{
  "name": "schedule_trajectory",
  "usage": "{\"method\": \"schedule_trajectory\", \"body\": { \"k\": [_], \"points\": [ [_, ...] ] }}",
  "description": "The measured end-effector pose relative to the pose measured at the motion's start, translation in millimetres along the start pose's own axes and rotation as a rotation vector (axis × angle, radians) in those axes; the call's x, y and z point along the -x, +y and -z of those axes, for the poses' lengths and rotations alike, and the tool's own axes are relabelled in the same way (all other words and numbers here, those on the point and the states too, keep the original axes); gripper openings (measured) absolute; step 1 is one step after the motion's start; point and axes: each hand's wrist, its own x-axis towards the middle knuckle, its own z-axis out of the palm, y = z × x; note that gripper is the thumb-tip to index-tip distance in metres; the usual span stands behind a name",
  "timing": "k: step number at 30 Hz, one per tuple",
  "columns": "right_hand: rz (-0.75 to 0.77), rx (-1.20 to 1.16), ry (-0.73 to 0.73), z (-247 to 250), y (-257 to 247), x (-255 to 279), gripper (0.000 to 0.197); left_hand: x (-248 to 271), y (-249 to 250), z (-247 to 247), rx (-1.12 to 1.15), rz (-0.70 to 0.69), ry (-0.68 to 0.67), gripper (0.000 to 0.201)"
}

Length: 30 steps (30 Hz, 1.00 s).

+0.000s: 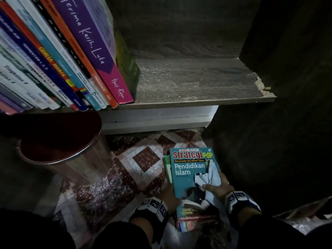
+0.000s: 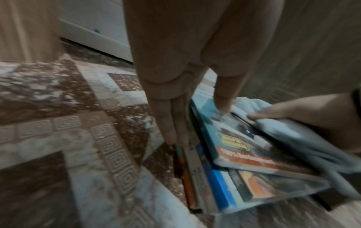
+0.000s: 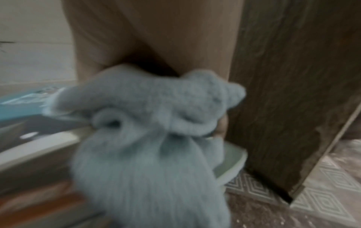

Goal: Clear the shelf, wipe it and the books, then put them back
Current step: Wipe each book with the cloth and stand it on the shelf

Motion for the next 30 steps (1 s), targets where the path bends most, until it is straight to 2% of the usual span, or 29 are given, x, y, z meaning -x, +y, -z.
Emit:
{"method": "schedule_trajectory", "body": {
  "k": [2, 4, 6, 7, 11, 14, 16, 19, 23, 28, 30],
  "points": [
    [0.017, -0.050, -0.044, -2, 8, -12, 0.132, 8, -2, 5, 0.005, -0.012, -0.033, 0.053],
    [0.024, -0.050, -0.087, -5, 10, -15, 0.127, 11, -7, 10, 0.009, -0.036, -0.042, 0.076],
    [0.020, -0.028, -0.093, -7, 4, -5, 0.135, 6, -20, 10, -0.018, -0.030, -0.067, 0.091],
    [0.016, -0.024, -0.084, -8, 2, -2, 0.137, 4, -24, 9, -0.040, -0.026, -0.072, 0.092],
    [0.040, 0.018, -0.022, -13, 1, 7, 0.121, 1, -37, 1, -0.076, 0.025, -0.089, 0.090],
    [0.032, -0.065, -0.040, -11, 0, 7, 0.120, 3, -40, -2, -0.031, 0.037, -0.058, 0.088],
    [0.016, -0.057, -0.058, -7, -3, 9, 0.113, -13, -64, -13, 0.018, 0.037, -0.079, 0.091],
    [0.016, -0.016, -0.079, -8, -9, 13, 0.110, -2, -60, -8, 0.023, 0.043, -0.056, 0.084],
    [0.065, 0.023, -0.102, -26, -20, 21, 0.124, 15, -51, 14, 0.054, 0.068, 0.040, 0.077],
    [0.118, 0.207, -0.174, -48, -38, 39, 0.114, 26, -49, 37, -0.065, 0.188, 0.315, 0.045],
    [0.134, 0.257, -0.159, -54, -42, 48, 0.108, 30, -35, 41, -0.084, 0.205, 0.322, 0.039]
  ]
}}
